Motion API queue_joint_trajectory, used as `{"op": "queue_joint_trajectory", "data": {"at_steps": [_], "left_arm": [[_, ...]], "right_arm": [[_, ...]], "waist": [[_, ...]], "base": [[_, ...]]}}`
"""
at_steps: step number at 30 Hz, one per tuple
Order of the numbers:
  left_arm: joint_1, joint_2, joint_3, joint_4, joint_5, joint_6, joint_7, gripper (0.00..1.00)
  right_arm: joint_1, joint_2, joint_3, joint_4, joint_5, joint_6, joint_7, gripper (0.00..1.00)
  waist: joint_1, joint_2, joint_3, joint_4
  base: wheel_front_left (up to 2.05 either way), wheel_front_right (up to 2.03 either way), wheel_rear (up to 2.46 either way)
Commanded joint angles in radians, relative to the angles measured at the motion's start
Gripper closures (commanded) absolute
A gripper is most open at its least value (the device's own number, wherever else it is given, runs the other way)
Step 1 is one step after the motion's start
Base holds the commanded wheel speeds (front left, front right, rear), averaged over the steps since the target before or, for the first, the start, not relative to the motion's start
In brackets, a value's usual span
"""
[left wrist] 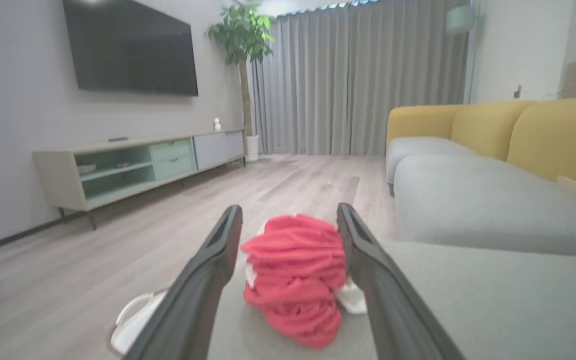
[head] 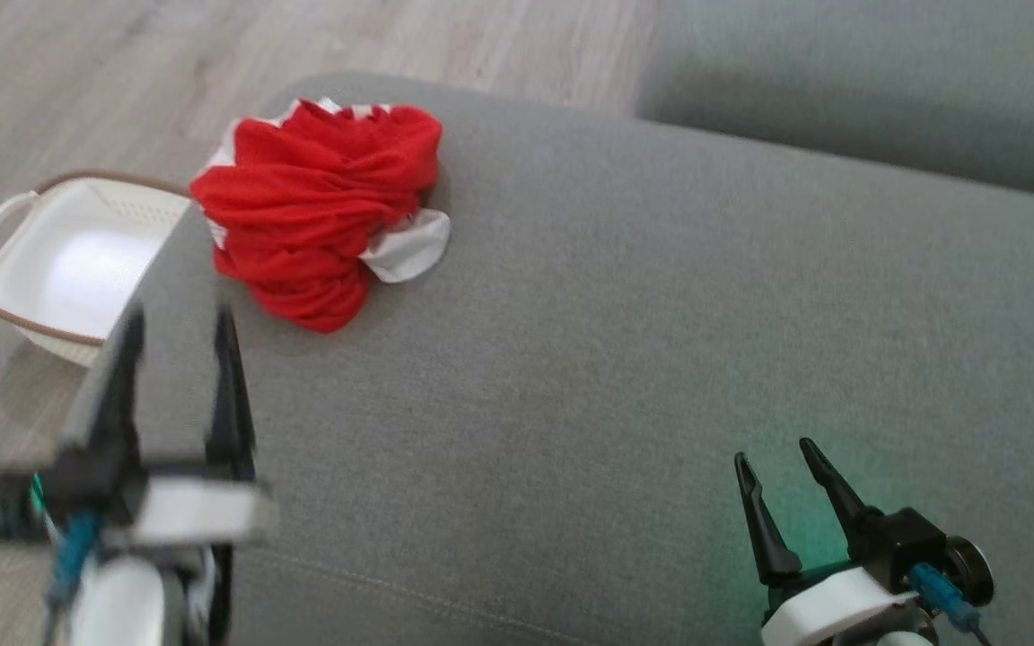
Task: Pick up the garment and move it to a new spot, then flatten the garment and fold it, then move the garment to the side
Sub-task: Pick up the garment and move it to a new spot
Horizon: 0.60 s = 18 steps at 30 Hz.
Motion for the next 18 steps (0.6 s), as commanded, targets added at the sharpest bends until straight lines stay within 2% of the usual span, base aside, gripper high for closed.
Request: {"op": "queue_joint_trajectory", "data": {"at_steps": [1, 5, 10, 14, 18], "left_arm": [[-0.097, 0.023, 0.038, -0.041, 0.007, -0.007, -0.012, 0.0], [-0.273, 0.078, 0.05, 0.006, 0.019, -0.034, -0.012, 0.0], [-0.533, 0.11, 0.064, 0.121, 0.016, -0.039, 0.002, 0.0], [-0.73, 0.124, 0.05, 0.286, 0.021, -0.049, 0.054, 0.0], [-0.891, 0.152, 0.053, 0.525, 0.013, -0.066, 0.131, 0.0]], "right_arm": [[-0.051, -0.004, 0.017, -0.026, -0.014, -0.001, -0.014, 0.0], [-0.071, -0.017, 0.024, -0.021, -0.038, -0.001, -0.014, 0.0], [-0.102, -0.043, 0.009, -0.037, -0.027, -0.001, -0.014, 0.0], [-0.126, -0.069, -0.002, -0.056, -0.028, -0.001, -0.014, 0.0], [-0.15, -0.088, -0.002, -0.072, -0.031, -0.001, -0.014, 0.0]], "waist": [[0.0, 0.0, 0.032, -0.017], [0.0, 0.0, 0.068, -0.044], [0.0, 0.0, 0.124, -0.072], [0.0, 0.0, 0.184, -0.095], [0.0, 0.0, 0.231, -0.132]], "base": [[0.0, 0.0, 0.0], [0.0, 0.0, 0.0], [0.0, 0.0, 0.0], [0.0, 0.0, 0.0], [0.0, 0.0, 0.0]]}}
